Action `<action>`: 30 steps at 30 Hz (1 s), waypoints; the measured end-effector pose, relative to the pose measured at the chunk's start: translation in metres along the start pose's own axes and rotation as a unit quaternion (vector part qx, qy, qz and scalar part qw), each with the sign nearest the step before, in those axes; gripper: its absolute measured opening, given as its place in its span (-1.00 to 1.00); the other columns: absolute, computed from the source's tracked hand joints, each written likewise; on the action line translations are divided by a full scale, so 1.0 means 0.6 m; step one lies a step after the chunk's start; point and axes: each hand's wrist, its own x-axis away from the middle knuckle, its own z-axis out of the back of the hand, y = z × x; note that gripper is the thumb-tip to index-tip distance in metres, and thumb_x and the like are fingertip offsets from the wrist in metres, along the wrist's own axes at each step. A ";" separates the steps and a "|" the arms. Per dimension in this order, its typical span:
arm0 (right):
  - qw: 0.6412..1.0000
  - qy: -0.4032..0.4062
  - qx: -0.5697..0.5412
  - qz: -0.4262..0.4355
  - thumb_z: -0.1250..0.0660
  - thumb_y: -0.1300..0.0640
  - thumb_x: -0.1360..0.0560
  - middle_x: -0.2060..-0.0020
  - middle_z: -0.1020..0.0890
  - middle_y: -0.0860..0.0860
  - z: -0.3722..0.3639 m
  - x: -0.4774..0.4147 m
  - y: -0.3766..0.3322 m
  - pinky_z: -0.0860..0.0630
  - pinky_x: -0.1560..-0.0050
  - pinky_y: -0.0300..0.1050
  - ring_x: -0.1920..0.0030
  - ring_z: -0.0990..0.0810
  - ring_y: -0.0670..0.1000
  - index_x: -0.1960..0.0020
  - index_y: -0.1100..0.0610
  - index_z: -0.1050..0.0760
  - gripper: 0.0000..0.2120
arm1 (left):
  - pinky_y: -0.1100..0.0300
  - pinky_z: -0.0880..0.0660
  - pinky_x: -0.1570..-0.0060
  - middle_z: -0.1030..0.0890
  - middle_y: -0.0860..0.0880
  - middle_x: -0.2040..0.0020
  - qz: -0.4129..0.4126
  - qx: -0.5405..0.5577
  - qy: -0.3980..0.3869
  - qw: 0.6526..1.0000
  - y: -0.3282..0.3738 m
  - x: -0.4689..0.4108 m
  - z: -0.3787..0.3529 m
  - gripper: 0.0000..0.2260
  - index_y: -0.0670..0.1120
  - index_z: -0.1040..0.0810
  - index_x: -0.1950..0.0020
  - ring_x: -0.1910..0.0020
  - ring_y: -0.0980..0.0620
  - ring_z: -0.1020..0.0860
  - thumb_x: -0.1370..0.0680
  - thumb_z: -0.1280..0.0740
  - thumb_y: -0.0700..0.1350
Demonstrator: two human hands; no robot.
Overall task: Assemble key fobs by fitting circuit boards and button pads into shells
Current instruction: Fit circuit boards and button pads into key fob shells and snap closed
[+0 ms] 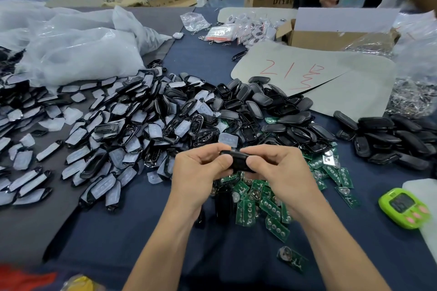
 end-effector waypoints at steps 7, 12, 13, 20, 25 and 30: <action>0.997 0.065 0.037 0.032 -0.54 0.26 -0.46 0.28 -0.75 -0.12 -0.002 0.017 -0.006 -0.69 0.10 0.01 0.25 -0.74 -0.03 0.11 -0.19 -0.76 -0.68 | -0.10 -0.69 -0.01 -0.75 -0.12 0.15 -0.041 -0.092 -0.041 0.994 0.009 0.002 -0.008 -0.85 0.10 -0.78 0.08 0.14 -0.06 -0.69 -0.41 -0.52 -0.12; 0.991 0.074 0.059 0.090 -0.54 0.28 -0.45 0.23 -0.74 -0.25 -0.005 0.024 -0.016 -0.59 0.17 -0.35 0.20 -0.73 -0.19 0.05 -0.15 -0.74 -0.69 | 0.16 -0.65 0.12 -0.76 -0.03 0.20 -0.113 -0.070 -0.028 0.991 0.015 0.005 -0.011 -0.78 0.14 -0.79 0.12 0.22 0.06 -0.70 -0.38 -0.54 -0.20; 0.990 0.064 0.084 0.094 -0.53 0.26 -0.46 0.22 -0.74 -0.28 -0.003 0.022 -0.019 -0.58 0.17 -0.38 0.18 -0.72 -0.21 0.03 -0.16 -0.74 -0.70 | 0.20 -0.64 0.14 -0.76 -0.01 0.20 -0.127 -0.066 -0.019 0.990 0.014 0.006 -0.012 -0.75 0.15 -0.79 0.12 0.22 0.08 -0.70 -0.38 -0.54 -0.21; 0.995 0.073 -0.006 0.065 -0.46 0.28 -0.51 0.22 -0.77 -0.07 -0.008 0.014 -0.022 -0.66 0.18 -0.16 0.23 -0.73 -0.05 0.05 -0.09 -0.76 -0.73 | 0.25 -0.63 0.08 -0.78 0.03 0.08 -0.119 -0.045 0.032 0.991 0.019 0.013 -0.028 -0.70 0.18 -0.76 -0.06 0.09 0.06 -0.73 -0.40 -0.55 -0.15; 0.932 0.089 -0.344 -0.074 -0.33 0.40 -0.57 0.11 -0.77 0.14 -0.057 0.026 -0.015 -0.67 0.21 -0.16 0.15 -0.74 0.03 0.13 0.14 -0.77 -0.71 | 0.26 -0.60 0.18 -0.74 0.04 0.15 -0.053 0.009 0.001 0.999 0.023 0.018 -0.067 -0.88 0.06 -0.78 0.10 0.15 0.15 -0.67 -0.51 -0.43 -0.05; 0.917 0.111 -0.377 -0.069 -0.33 0.42 -0.56 0.08 -0.75 0.22 -0.078 0.038 -0.010 -0.62 0.23 -0.21 0.18 -0.69 0.04 0.00 0.28 -0.73 -0.80 | 0.27 -0.63 0.09 -0.78 -0.05 0.00 -0.026 0.090 0.059 0.994 0.020 0.028 -0.094 -0.71 0.02 -0.79 0.04 -0.02 0.06 -0.74 -0.61 -0.29 0.06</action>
